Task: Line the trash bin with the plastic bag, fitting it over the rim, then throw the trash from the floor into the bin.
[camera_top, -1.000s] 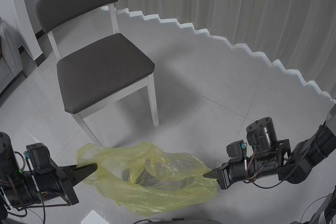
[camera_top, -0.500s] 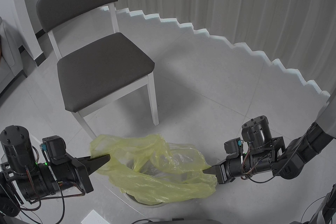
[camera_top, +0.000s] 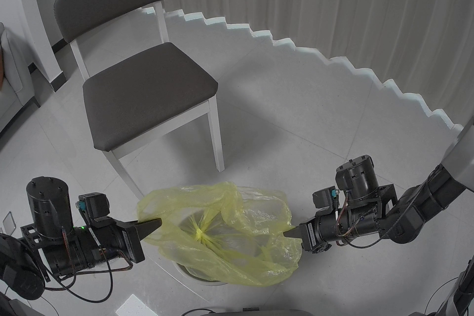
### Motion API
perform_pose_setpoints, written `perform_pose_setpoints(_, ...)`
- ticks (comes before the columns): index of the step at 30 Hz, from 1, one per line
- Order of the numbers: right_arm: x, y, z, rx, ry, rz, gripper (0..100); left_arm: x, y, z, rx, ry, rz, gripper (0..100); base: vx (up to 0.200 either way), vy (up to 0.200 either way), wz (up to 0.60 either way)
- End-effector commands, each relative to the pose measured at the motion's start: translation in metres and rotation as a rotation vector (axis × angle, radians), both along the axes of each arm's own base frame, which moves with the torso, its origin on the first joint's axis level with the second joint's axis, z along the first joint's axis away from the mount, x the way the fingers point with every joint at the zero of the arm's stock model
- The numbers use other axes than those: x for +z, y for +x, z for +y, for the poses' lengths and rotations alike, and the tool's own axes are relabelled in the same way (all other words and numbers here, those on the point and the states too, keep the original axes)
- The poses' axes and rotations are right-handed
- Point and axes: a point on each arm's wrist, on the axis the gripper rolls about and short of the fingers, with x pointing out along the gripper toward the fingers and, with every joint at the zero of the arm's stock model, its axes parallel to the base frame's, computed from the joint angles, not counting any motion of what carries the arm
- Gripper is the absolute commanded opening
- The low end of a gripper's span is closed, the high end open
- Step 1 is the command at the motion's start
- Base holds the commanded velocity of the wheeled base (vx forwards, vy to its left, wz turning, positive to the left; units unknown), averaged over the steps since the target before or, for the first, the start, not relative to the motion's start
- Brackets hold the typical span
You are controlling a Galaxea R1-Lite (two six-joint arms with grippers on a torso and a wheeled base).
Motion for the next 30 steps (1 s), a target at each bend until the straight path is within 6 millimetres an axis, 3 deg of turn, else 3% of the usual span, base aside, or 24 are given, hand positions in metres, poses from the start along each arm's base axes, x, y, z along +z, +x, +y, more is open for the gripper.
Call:
perform_pose_setpoints(1, -0.006, 0.007, 0.004, 0.001, -0.007, 0.008, 0, -0.021, 0.01, -0.001, 0.019, 0.04, 0.086, 0, 0.0, 0.0, 0.0)
perform_pose_setpoints(7, -0.015, 0.018, 0.01, 0.002, -0.014, 0.018, 0, -0.04, 0.021, 0.004, 0.062, 0.054, 0.125, 0, 0.0, 0.0, 0.0)
perform_pose_setpoints(8, -0.021, 0.022, 0.014, 0.004, -0.018, 0.025, 0, -0.05, 0.028, 0.006, 0.082, 0.058, 0.143, 0, 0.0, 0.0, 0.0)
perform_pose_setpoints(16, -0.046, 0.032, 0.024, 0.016, -0.044, 0.063, 0, -0.092, 0.025, 0.014, 0.032, 0.024, 0.172, 0, 0.0, 0.0, 0.0)
perform_pose_setpoints(19, -0.056, 0.03, 0.032, 0.036, -0.056, 0.081, 0, -0.103, 0.033, 0.012, 0.037, 0.012, 0.163, 0, 0.0, 0.0, 0.0)
perform_pose_setpoints(27, -0.076, 0.028, 0.039, 0.056, -0.084, 0.121, 0, -0.109, 0.034, 0.015, -0.017, -0.009, 0.195, 0, 0.0, 0.0, 0.0)
perform_pose_setpoints(30, -0.076, 0.029, 0.04, 0.057, -0.084, 0.116, 0, -0.113, 0.038, 0.025, 0.008, 0.019, 0.189, 0, 0.0, 0.0, 0.0)
